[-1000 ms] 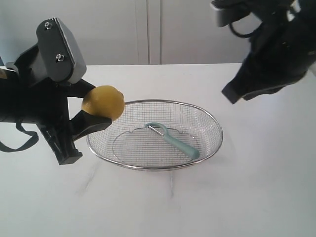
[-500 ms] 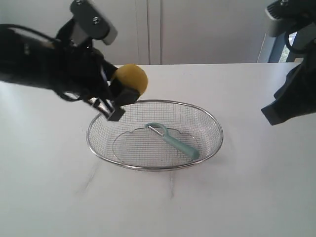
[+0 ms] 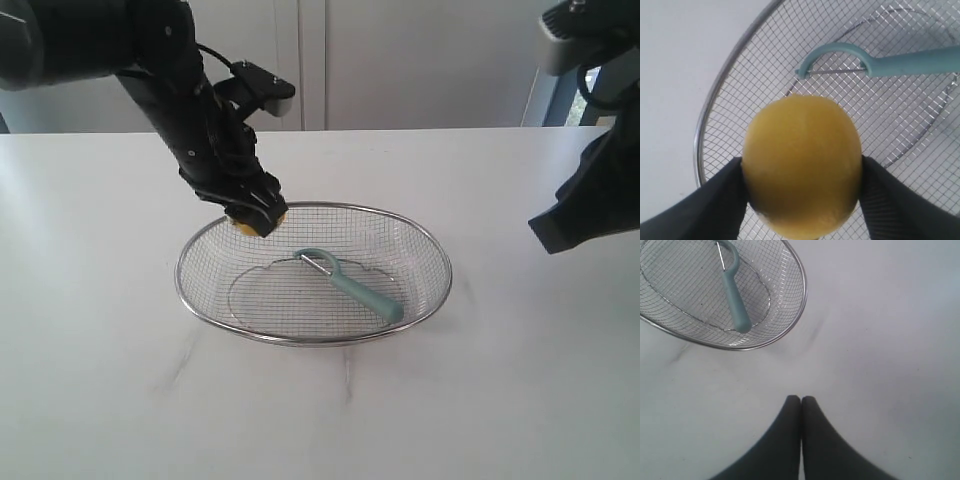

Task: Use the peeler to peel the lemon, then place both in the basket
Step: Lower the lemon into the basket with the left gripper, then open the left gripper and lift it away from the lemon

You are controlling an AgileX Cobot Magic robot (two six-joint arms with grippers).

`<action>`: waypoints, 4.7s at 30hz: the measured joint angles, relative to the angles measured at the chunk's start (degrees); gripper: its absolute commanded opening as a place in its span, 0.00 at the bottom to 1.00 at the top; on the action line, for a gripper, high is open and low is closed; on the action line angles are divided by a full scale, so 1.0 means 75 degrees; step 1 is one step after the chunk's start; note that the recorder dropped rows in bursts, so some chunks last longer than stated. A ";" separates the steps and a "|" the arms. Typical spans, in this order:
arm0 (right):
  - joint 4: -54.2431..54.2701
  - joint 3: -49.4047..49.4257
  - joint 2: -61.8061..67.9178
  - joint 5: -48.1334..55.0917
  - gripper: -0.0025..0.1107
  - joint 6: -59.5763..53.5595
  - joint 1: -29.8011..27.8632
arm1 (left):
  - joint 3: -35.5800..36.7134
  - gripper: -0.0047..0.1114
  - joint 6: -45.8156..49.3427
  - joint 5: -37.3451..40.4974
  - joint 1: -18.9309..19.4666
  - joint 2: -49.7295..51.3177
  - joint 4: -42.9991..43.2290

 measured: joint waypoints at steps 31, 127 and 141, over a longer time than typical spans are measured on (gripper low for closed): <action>0.0000 -0.0001 0.0000 0.0028 0.02 0.0237 0.0000 | 0.0000 0.04 0.0004 -0.0549 0.0000 0.1550 -0.1289; -0.0146 -0.0001 -0.0050 -0.0174 0.02 0.0321 0.0000 | -0.1384 0.69 0.0390 0.0558 0.0000 0.0227 -0.0349; -0.0169 -0.0001 -0.0050 -0.0696 0.02 0.0184 0.0000 | -0.1842 0.04 0.0071 0.2735 0.0000 -0.2055 -0.0332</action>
